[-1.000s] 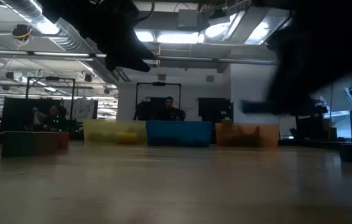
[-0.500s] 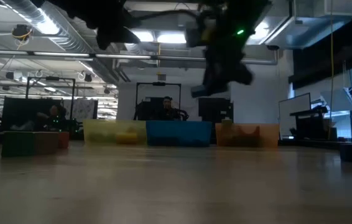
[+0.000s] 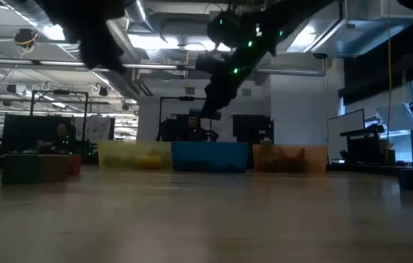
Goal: Sort blocks by size
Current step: Put the blue rectangle block into the blue bin, then put the orange arch block into the orange bin
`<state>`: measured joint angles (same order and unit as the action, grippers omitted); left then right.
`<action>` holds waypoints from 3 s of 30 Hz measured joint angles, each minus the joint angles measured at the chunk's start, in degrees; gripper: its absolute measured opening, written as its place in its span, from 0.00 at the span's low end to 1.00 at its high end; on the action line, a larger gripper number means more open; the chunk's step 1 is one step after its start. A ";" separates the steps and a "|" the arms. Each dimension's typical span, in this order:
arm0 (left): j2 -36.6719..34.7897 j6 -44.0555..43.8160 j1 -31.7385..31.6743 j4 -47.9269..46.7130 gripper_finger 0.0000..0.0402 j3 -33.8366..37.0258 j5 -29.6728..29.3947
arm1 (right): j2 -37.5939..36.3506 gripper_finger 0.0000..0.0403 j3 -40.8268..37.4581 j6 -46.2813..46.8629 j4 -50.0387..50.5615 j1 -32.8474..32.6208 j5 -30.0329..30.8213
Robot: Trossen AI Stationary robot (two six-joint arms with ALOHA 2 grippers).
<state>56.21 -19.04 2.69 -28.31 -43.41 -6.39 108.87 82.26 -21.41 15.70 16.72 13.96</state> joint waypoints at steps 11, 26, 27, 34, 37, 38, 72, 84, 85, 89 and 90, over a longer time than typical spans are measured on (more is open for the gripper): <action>1.47 -22.49 1.80 -15.62 0.45 0.04 -2.25 | 4.14 0.31 -0.04 2.10 -2.60 5.17 -4.07; 9.47 -30.25 -0.69 -23.44 0.45 0.01 -3.24 | 4.58 0.44 -0.04 2.10 -2.77 5.08 -4.03; 10.04 -30.09 -0.69 -23.40 0.45 0.01 -3.24 | 4.58 0.47 -0.04 2.10 -2.77 5.08 -4.03; 13.64 -32.18 -0.67 -23.32 0.45 0.01 -3.26 | 4.58 0.58 -0.04 2.09 -2.75 5.06 -4.02; 15.70 -34.30 -0.67 -23.28 0.45 0.01 -3.28 | 4.58 0.60 -0.04 2.08 -2.75 5.06 -4.01; 16.48 -34.85 -0.67 -23.28 0.45 0.01 -3.27 | 4.58 0.60 -0.04 2.08 -2.75 5.06 -3.99; 27.32 -37.13 -0.67 -12.23 0.45 2.52 -4.35 | 4.54 0.60 -0.04 2.05 -2.13 5.06 -3.96; 27.12 -37.65 -0.64 -8.26 0.44 6.44 -4.92 | 2.99 0.60 -0.07 1.43 -1.15 4.97 -0.83; 27.14 -37.65 -0.64 -8.28 0.42 6.48 -5.00 | 2.22 0.60 -0.07 1.42 -0.20 4.98 -0.44; 27.12 -36.90 -0.64 -8.35 0.31 6.54 -5.14 | -1.79 0.60 -0.07 1.40 2.92 4.99 0.00; 27.13 -36.65 -0.64 -8.37 0.29 6.51 -5.14 | -3.10 0.60 -0.07 1.40 3.85 4.99 -0.01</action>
<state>83.34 -55.69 2.04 -36.68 -36.91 -11.54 105.77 82.19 -20.01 19.55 21.71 13.96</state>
